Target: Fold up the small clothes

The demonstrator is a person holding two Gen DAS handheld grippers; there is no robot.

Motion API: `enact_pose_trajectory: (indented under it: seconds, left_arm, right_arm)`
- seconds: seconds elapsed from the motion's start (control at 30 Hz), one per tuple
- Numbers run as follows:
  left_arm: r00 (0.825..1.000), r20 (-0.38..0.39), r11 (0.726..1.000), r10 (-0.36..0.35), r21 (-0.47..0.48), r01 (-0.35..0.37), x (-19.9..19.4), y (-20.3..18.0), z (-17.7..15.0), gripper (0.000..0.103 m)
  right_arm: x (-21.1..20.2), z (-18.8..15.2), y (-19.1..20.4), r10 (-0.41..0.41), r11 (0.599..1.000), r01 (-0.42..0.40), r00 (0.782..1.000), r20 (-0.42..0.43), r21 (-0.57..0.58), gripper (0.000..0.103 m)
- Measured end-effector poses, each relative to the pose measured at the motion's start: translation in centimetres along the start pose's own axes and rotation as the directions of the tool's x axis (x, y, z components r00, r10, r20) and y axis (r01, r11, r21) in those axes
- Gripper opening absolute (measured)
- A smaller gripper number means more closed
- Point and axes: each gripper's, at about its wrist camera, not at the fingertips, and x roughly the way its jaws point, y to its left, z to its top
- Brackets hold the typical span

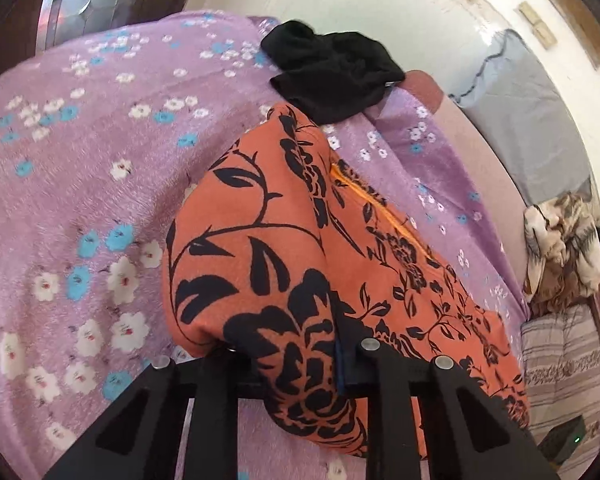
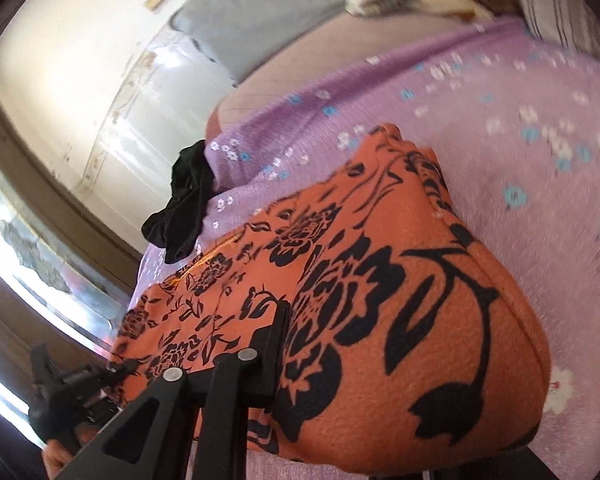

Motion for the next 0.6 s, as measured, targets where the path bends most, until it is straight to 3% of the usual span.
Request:
enact_pose_trajectory:
  seconds: [0.17, 0.2, 0.27, 0.3, 0.37, 0.43, 0.5, 0.53, 0.6]
  left_arm:
    - [0.999, -0.025, 0.999, 0.036, -0.009, -0.036, -3.4, 1.4, -2.0, 0.026]
    - [0.997, -0.046, 0.998, 0.064, -0.013, -0.065, -3.2, 1.9, -2.3, 0.035]
    - [0.976, -0.14, 0.986, 0.165, 0.006, -0.166, -1.7, 3.2, -2.9, 0.04]
    - [0.975, -0.172, 0.989, 0.14, -0.022, -0.146, -1.2, 4.1, -2.7, 0.043]
    - [0.978, -0.191, 0.991, 0.089, -0.084, -0.107, -1.6, 5.2, -1.6, 0.046]
    - [0.983, -0.161, 0.99, 0.084, -0.102, -0.101, -2.7, 6.1, -0.1, 0.048]
    - [0.986, -0.087, 0.982, 0.145, -0.109, -0.154, -4.0, 6.8, 1.0, 0.06]
    - [0.98, -0.023, 0.973, 0.2, -0.114, -0.201, -5.2, 7.1, 1.4, 0.061]
    - [0.968, 0.059, 0.965, 0.243, -0.113, -0.236, -6.7, 7.3, 2.2, 0.061]
  right_arm:
    - [-3.8, -1.9, 0.0, 0.015, 1.0, -0.014, 0.999, -0.046, 0.027, 0.018]
    - [-3.7, -2.3, -0.1, 0.002, 1.0, 0.0, 0.997, -0.074, 0.031, 0.018]
    - [-2.3, -3.6, -1.9, -0.032, 0.995, 0.046, 0.986, -0.161, 0.084, 0.019]
    - [-1.4, -4.1, -2.9, -0.034, 0.99, 0.061, 0.978, -0.204, 0.129, 0.021]
    - [-1.0, -4.2, -4.3, 0.018, 0.976, 0.025, 0.981, -0.195, 0.218, 0.023]
    - [-1.0, -3.9, -4.5, 0.032, 0.971, 0.017, 0.98, -0.199, 0.237, 0.025]
    - [-1.0, -3.9, -4.8, 0.043, 0.967, 0.01, 0.979, -0.201, 0.256, 0.026]
    - [-1.1, -4.0, -5.1, 0.057, 0.961, 0.0, 0.979, -0.197, 0.277, 0.026]
    - [-1.3, -4.1, -5.9, 0.092, 0.943, -0.026, 0.978, -0.186, 0.33, 0.026]
